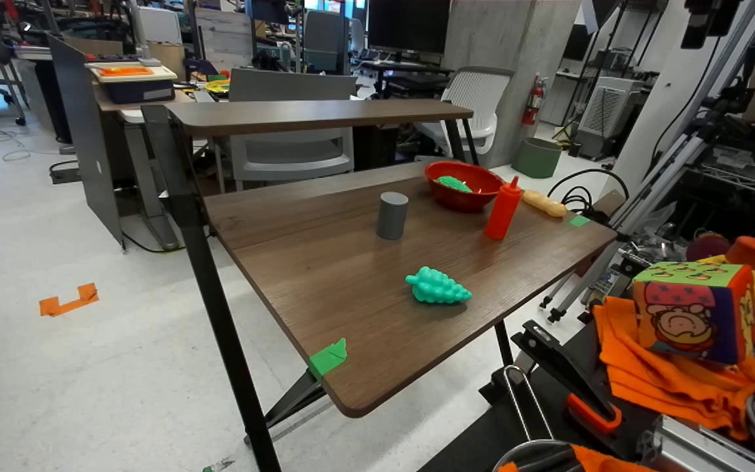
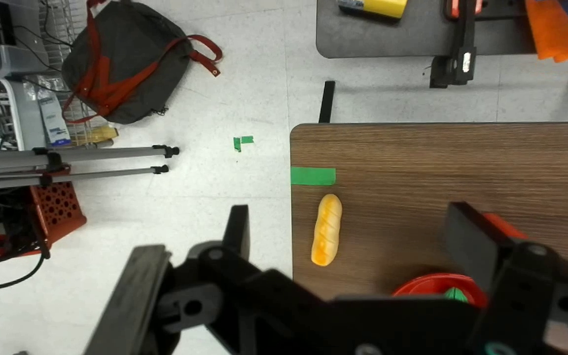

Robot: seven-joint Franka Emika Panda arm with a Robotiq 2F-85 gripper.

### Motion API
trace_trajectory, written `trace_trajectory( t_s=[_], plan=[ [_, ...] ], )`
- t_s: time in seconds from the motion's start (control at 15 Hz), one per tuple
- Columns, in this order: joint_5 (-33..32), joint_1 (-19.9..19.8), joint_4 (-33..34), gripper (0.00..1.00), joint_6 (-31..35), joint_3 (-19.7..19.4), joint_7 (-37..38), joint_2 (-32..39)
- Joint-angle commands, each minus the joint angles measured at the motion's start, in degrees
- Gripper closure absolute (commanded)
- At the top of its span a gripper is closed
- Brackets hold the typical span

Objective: Move the bread to the left

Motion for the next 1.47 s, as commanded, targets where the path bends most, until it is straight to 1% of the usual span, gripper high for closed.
trace_trajectory(
  t_s=[0.0, 0.2, 0.33, 0.53, 0.73, 0.87, 1.0, 1.4],
  plan=[
    [2.88, 0.88, 10.04, 0.00, -1.89, -0.11, -0.93, 12.32],
    [5.05, 0.44, 18.41, 0.00, -2.56, -0.08, -0.58, 23.13],
    [6.55, -0.07, 23.27, 0.00, -2.63, 0.15, -0.92, 29.03],
    [9.01, -1.10, 30.05, 0.00, -1.69, 0.54, -0.58, 37.20],
    [11.03, -2.56, 36.22, 0.00, -1.98, 1.19, -2.45, 44.24],
    [12.19, -3.66, 40.40, 0.00, -3.16, 1.88, -4.31, 48.70],
    [12.78, -4.09, 44.53, 0.00, -5.55, 2.20, -4.51, 52.98],
    [12.22, -4.43, 55.12, 0.00, -13.69, 2.27, -4.44, 63.08]
  ],
)
